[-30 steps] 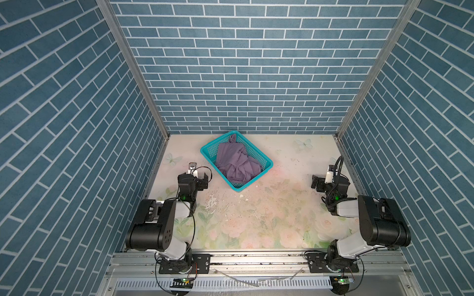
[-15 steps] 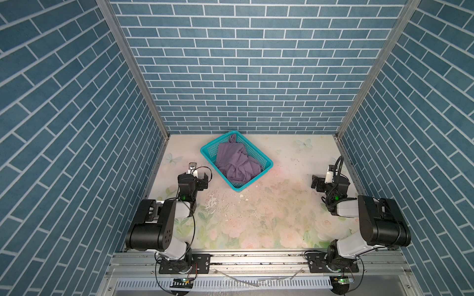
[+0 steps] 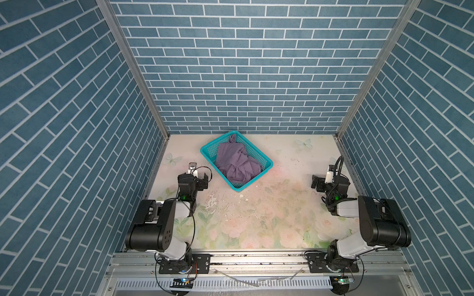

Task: Fold and stack the trousers
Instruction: Move the basket to the top-center of the table.

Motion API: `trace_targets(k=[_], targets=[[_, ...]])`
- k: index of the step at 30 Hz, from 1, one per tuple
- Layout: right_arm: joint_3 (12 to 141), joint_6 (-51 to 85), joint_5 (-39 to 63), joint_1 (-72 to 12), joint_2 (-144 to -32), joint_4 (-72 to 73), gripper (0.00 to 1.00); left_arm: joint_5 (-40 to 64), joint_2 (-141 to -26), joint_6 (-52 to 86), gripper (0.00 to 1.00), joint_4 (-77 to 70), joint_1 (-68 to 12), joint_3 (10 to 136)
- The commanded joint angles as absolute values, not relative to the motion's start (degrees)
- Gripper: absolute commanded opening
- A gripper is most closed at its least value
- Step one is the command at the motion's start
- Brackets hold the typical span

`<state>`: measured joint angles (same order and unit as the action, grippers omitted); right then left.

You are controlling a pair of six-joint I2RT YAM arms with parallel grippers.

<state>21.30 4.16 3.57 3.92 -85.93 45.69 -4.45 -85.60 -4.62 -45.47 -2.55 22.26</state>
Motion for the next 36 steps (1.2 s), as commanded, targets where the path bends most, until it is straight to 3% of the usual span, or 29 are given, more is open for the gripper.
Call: trace_targets(k=[1,6,11,15,19,25,30,36], targets=[[21.7,4.0,0.6,4.0,-78.0,42.3,0.99,-8.8,-79.0,-3.4,0.99,-37.3,-2.8,25.3],[25.3,9.6,-11.1,2.1,-63.3,21.6,0.99,-21.2,-69.0,6.2,0.99,-25.0,-3.3,29.6],[31.5,11.0,-27.3,-6.6,-56.4,5.4,0.99,-35.5,-68.1,30.7,0.99,15.2,-3.2,49.8],[41.6,19.9,-22.9,-8.2,-60.6,-11.8,0.99,-30.8,-69.2,33.8,0.99,22.0,-3.1,56.6],[47.4,24.6,-20.0,-17.0,-67.1,-16.7,0.93,-20.6,-70.8,32.6,0.95,19.0,-3.0,58.8],[53.6,36.2,-9.8,-28.3,-77.3,-17.2,0.76,-13.2,-80.1,33.4,0.81,20.4,-3.0,63.9],[59.0,40.7,-5.5,-36.4,-85.4,-15.6,0.78,-7.8,-86.4,33.5,0.82,18.9,-3.3,66.6],[62.5,46.1,0.9,-39.6,-92.6,-6.5,0.78,-4.4,-90.3,33.7,0.77,18.2,-3.4,68.6]])
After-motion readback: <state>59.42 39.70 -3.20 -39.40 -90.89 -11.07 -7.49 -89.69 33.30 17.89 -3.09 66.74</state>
